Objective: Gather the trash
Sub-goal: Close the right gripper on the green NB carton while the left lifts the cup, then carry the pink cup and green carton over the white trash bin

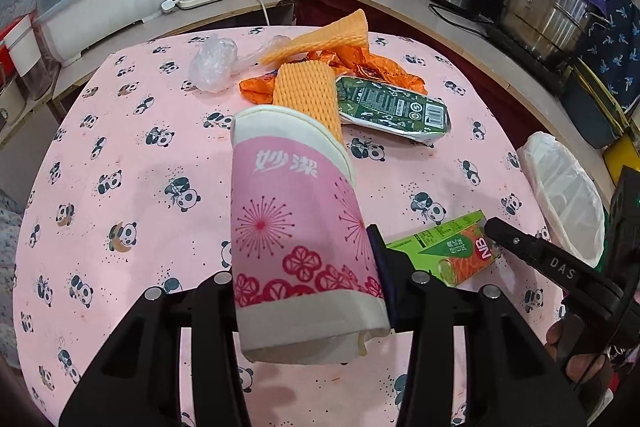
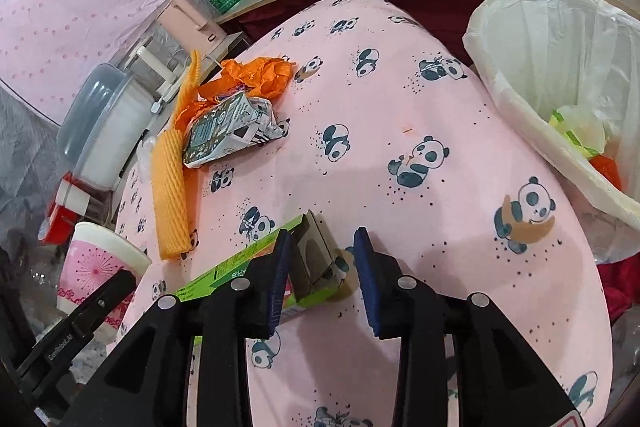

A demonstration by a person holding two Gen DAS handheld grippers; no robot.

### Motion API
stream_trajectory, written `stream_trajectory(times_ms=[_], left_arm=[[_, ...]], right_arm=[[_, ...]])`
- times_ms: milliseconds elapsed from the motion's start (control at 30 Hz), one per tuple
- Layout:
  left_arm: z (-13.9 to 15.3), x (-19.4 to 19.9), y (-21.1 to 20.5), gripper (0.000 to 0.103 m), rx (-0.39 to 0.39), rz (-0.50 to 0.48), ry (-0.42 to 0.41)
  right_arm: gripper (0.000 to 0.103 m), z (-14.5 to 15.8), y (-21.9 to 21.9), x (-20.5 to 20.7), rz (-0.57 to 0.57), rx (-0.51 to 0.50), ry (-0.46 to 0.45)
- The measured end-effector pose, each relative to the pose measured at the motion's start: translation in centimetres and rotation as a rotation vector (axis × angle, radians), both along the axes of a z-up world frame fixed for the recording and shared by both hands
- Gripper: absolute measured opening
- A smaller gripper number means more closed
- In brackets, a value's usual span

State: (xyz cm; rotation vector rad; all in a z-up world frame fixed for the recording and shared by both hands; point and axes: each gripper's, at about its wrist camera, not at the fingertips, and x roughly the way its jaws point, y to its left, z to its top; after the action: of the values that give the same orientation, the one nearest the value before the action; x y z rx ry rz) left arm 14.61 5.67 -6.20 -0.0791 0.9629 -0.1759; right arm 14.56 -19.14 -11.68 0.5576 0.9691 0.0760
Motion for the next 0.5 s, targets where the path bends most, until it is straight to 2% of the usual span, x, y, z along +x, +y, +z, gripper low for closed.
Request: stream_trajectory(times_ms=[67,133,167,367,500], left_arm=[[-0.3,0.2,-0.4,0.042,0.004,-0.007,0.005],[-0.7,0.5,-0.6,0.042,0.009,-0.014,0.016],[-1.0,0.6,-0.8,0.042,0.010,-0.015,0.023],[-1.4,0.7,-1.2,0.042,0.011,-0.023,0.036],[-0.5,0.3,-1.4,0.042,0.008,-0.030,0.018]], right_arm=[[0.027,-0.5,0.1,0.5,0.020,0.017,0.004],[0.019,-0.5,0.5,0.6,0.040,0.012,0.003],[0.011,-0.6,0.7,0.7,0.059,0.009,0.010],[0.006,0.1,1.5,0.2,0.084,-0.013,-0.007],[0.004,2.2,1.0,-0.7,0.055,-0.023,-0.057]])
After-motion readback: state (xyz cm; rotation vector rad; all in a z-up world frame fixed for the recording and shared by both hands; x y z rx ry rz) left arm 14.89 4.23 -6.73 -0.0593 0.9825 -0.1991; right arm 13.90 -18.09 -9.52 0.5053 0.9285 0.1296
